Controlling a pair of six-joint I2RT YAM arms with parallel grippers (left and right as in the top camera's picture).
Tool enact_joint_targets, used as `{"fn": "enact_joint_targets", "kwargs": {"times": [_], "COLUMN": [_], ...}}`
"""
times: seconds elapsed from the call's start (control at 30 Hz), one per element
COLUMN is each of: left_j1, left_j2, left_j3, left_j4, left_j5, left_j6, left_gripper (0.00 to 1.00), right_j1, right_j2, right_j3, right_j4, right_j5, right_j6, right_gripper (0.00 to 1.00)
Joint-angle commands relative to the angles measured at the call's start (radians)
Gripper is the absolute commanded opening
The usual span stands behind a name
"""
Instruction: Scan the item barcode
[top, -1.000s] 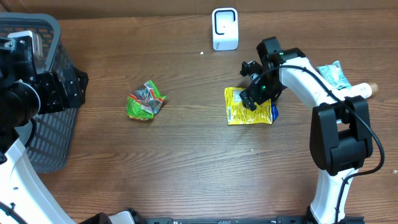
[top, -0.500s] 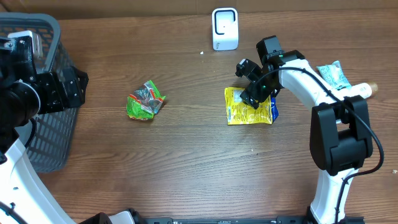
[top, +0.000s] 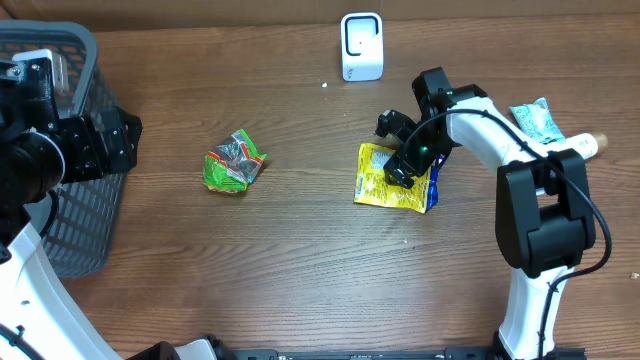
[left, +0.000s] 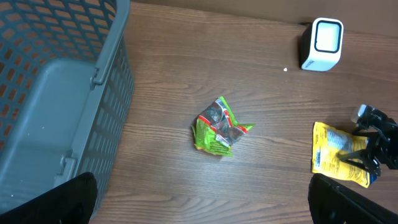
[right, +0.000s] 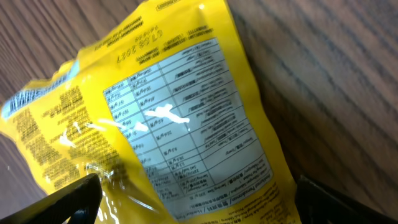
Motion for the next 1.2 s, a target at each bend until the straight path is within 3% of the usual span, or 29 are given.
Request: {"fn": "enact_joint_targets", "kwargs": {"times": [0.0, 0.1, 0.17, 0.23, 0.3, 0.53, 0.6, 0.7, 0.97, 1.17], "left_j1": [0.008, 0.008, 0.008, 0.008, 0.008, 0.008, 0.008, 0.008, 0.008, 0.008], "left_j2": [0.002, 0.002, 0.002, 0.002, 0.002, 0.002, 0.002, 0.002, 0.002, 0.002], "left_j3": [-0.003, -0.003, -0.003, -0.003, -0.003, -0.003, -0.003, -0.003, -0.003, -0.003], "left_j4": [0.002, 0.002, 0.002, 0.002, 0.002, 0.002, 0.002, 0.002, 0.002, 0.002], "left_j5": [0.014, 0.014, 0.014, 0.014, 0.014, 0.014, 0.014, 0.014, 0.014, 0.014], "left_j6": [0.014, 0.014, 0.014, 0.014, 0.014, 0.014, 0.014, 0.014, 0.014, 0.014], "left_gripper": [1.00, 1.00, 0.99, 1.00, 1.00, 1.00, 1.00, 1.00, 1.00, 1.00], "right_j1": [0.005, 0.005, 0.006, 0.006, 0.007, 0.006, -0.011, -0.023, 0.091, 0.257], "right_j2": [0.040, 0.040, 0.040, 0.040, 0.040, 0.039, 0.039, 0.039, 0.039, 0.039], "right_j3": [-0.113, -0.160, -0.168, -0.169, -0.169, -0.168, -0.146, -0.072, 0.245, 0.243], "right_j4": [0.045, 0.059, 0.054, 0.051, 0.052, 0.064, 0.074, 0.008, -0.281, -0.338], "right_j5": [-0.053, -0.092, -0.123, -0.149, -0.180, -0.197, -0.189, -0.182, -0.061, 0.022], "right_j6": [0.063, 0.077, 0.093, 0.140, 0.195, 0.368, 0.503, 0.547, 0.477, 0.482], "right_gripper": [1.00, 0.93, 0.80, 0.51, 0.32, 0.09, 0.04, 0.04, 0.29, 0.64]}}
